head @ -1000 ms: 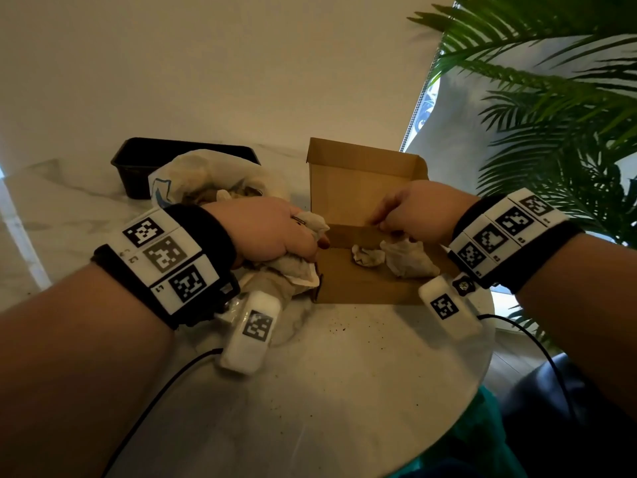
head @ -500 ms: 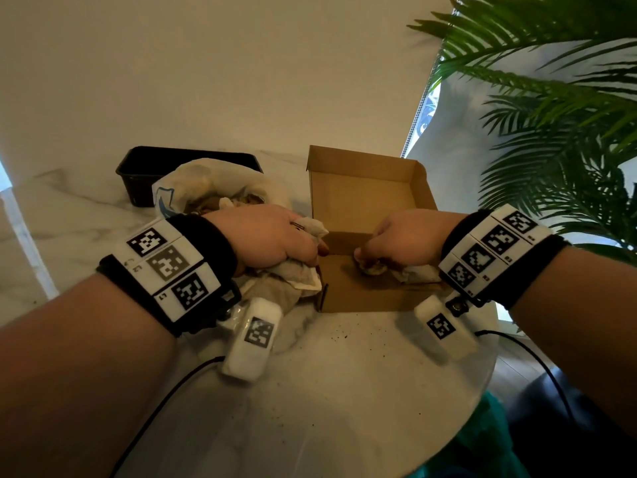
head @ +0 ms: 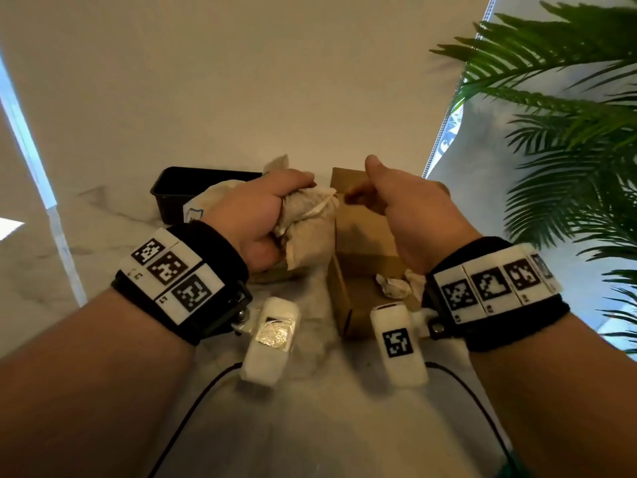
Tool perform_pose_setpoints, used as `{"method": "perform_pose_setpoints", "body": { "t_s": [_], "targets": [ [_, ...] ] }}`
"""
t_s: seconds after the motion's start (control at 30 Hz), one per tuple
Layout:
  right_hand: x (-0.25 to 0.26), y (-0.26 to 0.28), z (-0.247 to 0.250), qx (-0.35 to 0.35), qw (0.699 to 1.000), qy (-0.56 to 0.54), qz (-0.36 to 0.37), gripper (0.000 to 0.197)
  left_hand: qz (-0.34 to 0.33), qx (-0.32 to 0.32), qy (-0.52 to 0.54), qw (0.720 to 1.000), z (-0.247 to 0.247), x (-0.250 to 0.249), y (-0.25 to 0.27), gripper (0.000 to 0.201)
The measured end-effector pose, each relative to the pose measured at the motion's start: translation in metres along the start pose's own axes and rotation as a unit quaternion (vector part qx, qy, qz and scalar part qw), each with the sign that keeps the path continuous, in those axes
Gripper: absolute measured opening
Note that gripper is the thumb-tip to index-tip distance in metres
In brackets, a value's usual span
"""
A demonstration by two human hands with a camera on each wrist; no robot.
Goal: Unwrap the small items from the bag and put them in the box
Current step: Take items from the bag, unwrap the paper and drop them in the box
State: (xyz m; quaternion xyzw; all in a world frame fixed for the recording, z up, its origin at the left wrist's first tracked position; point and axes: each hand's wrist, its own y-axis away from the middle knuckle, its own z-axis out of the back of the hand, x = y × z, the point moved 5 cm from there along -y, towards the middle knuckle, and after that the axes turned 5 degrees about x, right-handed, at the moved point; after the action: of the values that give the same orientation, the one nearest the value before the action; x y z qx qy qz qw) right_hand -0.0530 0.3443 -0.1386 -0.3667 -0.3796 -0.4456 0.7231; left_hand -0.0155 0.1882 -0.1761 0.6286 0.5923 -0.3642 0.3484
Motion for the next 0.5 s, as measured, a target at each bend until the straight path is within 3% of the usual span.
{"method": "perform_pose_setpoints", "body": {
  "t_s": [0.13, 0.23, 0.4, 0.5],
  "targets": [
    [-0.012, 0.001, -0.033, 0.084, 0.958, -0.258, -0.093, 0.047, -0.034, -0.004, 0.064, 0.997, 0.000, -0.006, -0.002, 0.033],
    [-0.023, 0.008, -0.045, 0.132, 0.932, -0.325, -0.085, 0.035, -0.031, -0.004, 0.071, 0.997, 0.003, -0.005, -0.005, 0.029],
    [-0.033, 0.012, -0.047, 0.135, 0.914, -0.377, -0.068, 0.035, -0.020, 0.005, 0.059, 0.998, 0.002, 0.001, -0.007, 0.044],
    [-0.039, 0.012, -0.045, 0.133, 0.899, -0.411, -0.069, 0.032, -0.048, -0.027, 0.059, 0.997, 0.004, -0.001, -0.009, 0.027]
  ]
}}
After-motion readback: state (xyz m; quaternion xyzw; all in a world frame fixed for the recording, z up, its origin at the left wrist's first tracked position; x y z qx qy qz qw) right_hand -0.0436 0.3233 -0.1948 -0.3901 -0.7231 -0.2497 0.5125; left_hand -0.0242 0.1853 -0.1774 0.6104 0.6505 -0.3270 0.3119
